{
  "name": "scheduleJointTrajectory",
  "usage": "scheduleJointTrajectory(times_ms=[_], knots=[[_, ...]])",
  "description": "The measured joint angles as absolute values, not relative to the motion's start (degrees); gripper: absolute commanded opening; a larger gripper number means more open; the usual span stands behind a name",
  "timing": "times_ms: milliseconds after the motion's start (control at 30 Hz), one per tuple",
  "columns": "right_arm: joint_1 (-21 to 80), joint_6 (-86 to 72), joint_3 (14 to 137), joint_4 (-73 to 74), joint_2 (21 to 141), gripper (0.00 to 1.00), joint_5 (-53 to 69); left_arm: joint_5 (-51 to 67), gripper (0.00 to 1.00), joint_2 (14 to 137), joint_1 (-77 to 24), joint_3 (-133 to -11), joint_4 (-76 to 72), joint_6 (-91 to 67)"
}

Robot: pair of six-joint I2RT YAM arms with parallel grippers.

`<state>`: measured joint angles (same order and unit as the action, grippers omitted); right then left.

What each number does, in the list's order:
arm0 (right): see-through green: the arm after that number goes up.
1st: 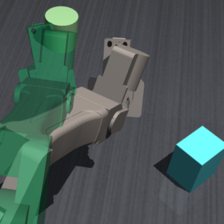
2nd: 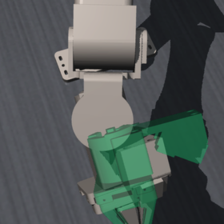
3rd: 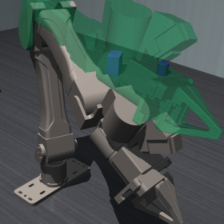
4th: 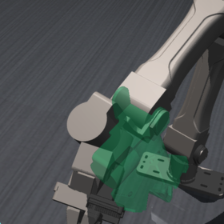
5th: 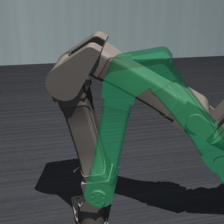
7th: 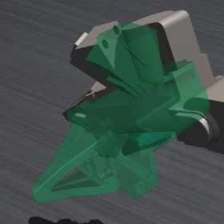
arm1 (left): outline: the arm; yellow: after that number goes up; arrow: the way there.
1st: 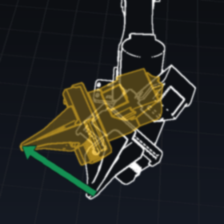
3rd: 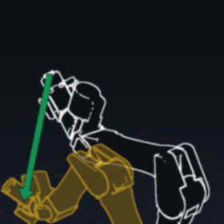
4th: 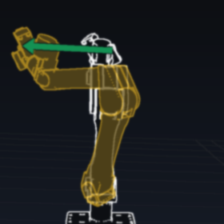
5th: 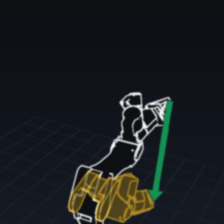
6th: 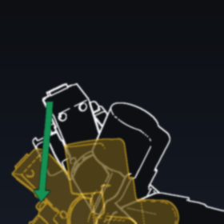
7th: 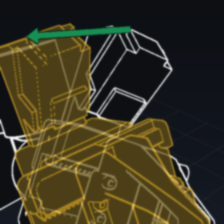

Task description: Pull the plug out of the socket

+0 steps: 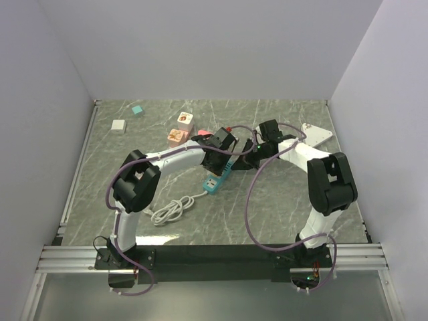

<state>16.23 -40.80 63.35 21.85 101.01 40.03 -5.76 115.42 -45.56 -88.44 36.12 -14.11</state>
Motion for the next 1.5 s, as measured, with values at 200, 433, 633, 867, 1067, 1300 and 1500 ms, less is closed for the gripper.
scheduleJointTrajectory(times_ms=[200, 433, 633, 867, 1067, 1300, 1500], knots=[[16.29, -40.77, 66.7, 21.34, 104.95, 0.0, 41.5, -5.72, 0.0, 115.42, -45.56, -88.44, 36.16, -14.15], [18.39, -41.06, 67.96, 19.64, 110.59, 0.0, 41.85, -5.69, 0.0, 115.42, -45.56, -88.51, 36.25, -14.26], [21.32, -41.56, 67.94, 17.74, 112.64, 0.0, 42.87, -5.65, 0.0, 115.42, -45.56, -88.66, 36.73, -14.37], [21.82, -42.11, 67.85, 17.69, 112.73, 0.0, 41.89, -5.63, 0.0, 115.42, -45.3, -88.86, 37.32, -14.7], [22.81, -42.06, 70.96, 23.0, 113.25, 0.0, 37.98, -5.65, 0.0, 115.42, -45.3, -89.93, 38.7, -15.2], [23.24, -42.13, 73.21, 26.2, 114.19, 0.0, 35.99, -5.5, 0.0, 115.04, -45.32, -96.99, 42.85, -17.17], [23.27, -42.35, 72.95, 25.8, 114.3, 0.0, 36.71, -7.2, 0.0, 112.68, -45.12, -99.02, 46.09, -17.87]])
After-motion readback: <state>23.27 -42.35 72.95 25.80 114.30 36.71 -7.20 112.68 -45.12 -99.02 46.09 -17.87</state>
